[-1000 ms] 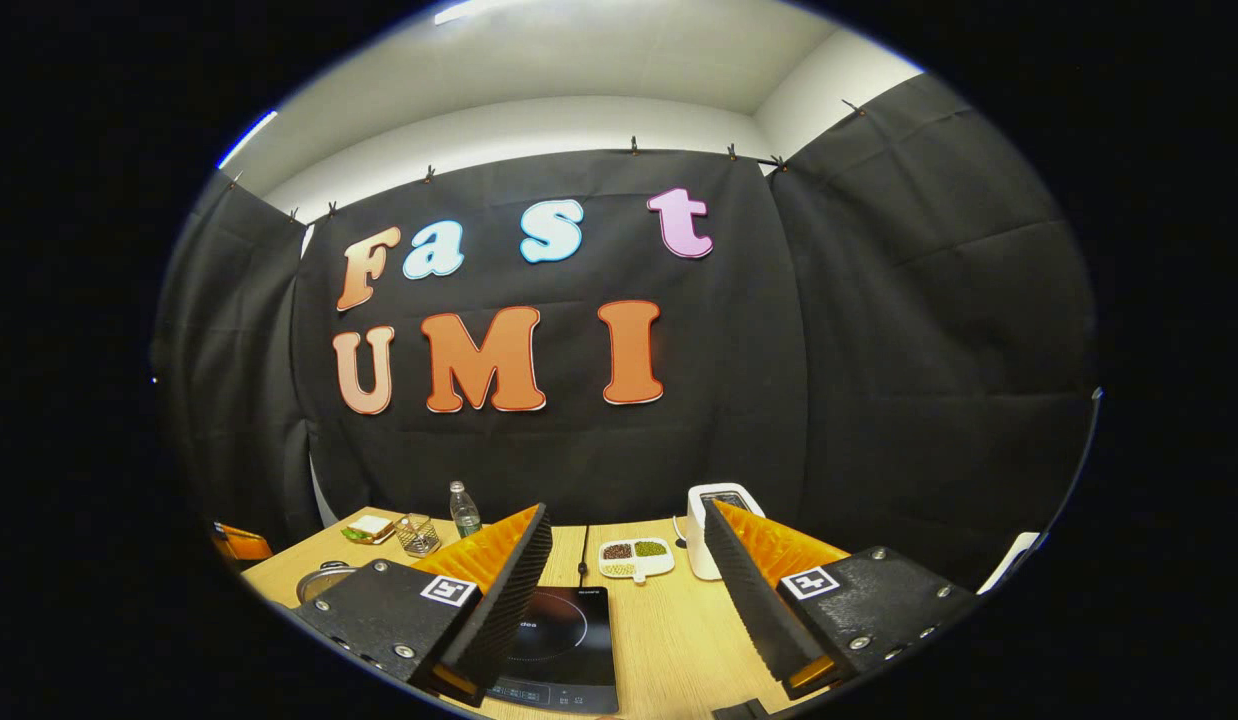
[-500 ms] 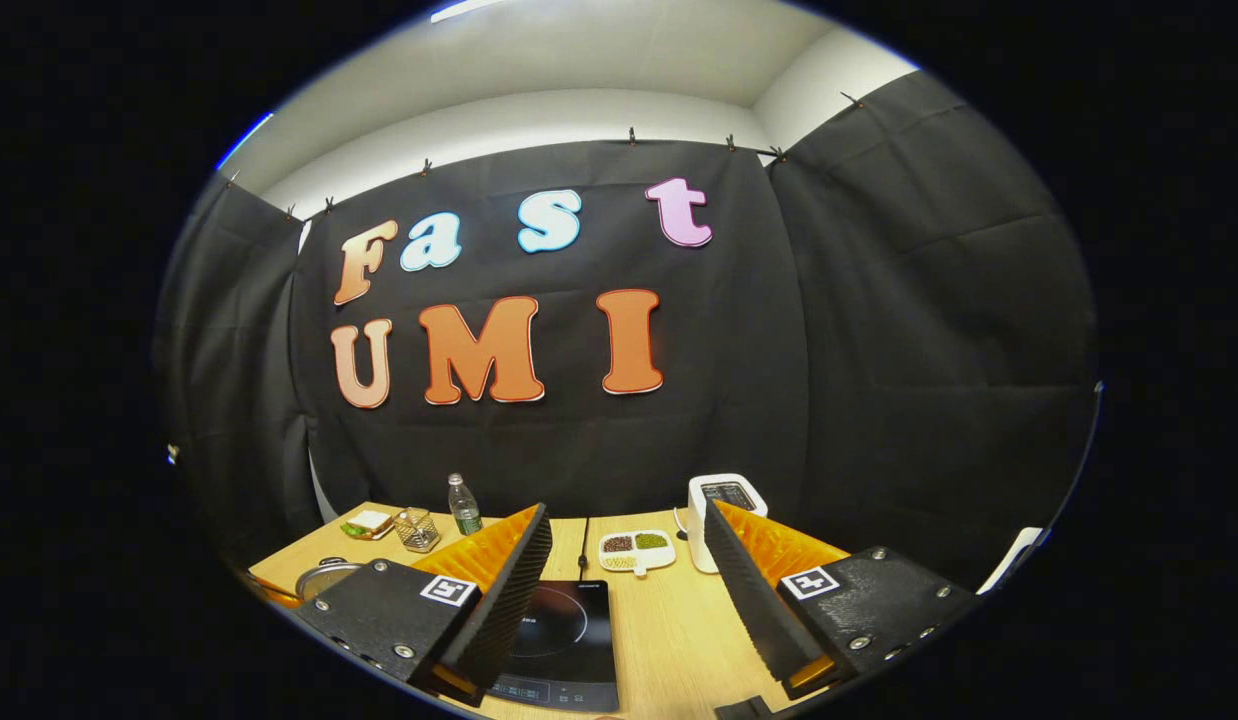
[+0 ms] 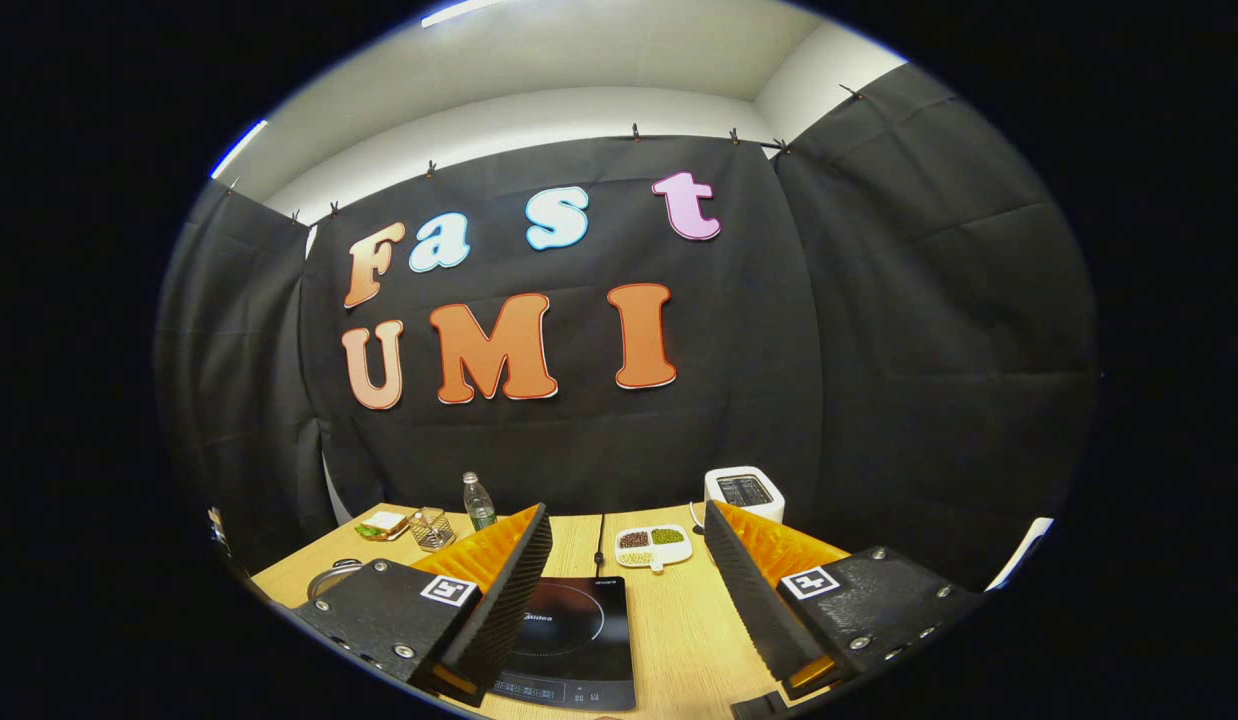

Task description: First push the handle of the pot to place it horizontally, then grasp the pot with both hands and set it on the induction cooktop.

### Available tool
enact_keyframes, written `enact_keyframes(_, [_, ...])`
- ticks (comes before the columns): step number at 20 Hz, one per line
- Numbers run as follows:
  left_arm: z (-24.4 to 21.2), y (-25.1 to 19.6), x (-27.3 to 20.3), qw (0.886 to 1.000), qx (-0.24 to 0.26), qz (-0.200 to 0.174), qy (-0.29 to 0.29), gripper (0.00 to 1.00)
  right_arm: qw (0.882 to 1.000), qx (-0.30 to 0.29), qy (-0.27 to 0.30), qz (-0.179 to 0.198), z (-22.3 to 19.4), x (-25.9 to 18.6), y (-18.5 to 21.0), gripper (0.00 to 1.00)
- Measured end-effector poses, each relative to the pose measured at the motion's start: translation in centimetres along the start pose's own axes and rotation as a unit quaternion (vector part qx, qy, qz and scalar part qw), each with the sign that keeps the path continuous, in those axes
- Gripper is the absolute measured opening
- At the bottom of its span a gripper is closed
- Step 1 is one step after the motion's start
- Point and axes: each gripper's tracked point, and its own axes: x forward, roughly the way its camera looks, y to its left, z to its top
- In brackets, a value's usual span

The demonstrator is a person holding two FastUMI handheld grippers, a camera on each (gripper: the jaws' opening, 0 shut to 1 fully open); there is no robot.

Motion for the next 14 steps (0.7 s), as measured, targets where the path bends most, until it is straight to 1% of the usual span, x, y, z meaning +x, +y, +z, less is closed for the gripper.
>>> enact_keyframes(6, [-2.0,0.0,2.3,1.000,0.004,-0.003,0.029,0.02,1.000,-0.004,0.008,-0.004,-0.5,0.2,-0.3,0.95])
enact_keyframes(14, [-1.9,-1.0,4.6,0.999,0.007,-0.018,0.042,0.02,1.000,-0.011,0.021,-0.003,-1.2,0.5,-0.3,0.95])
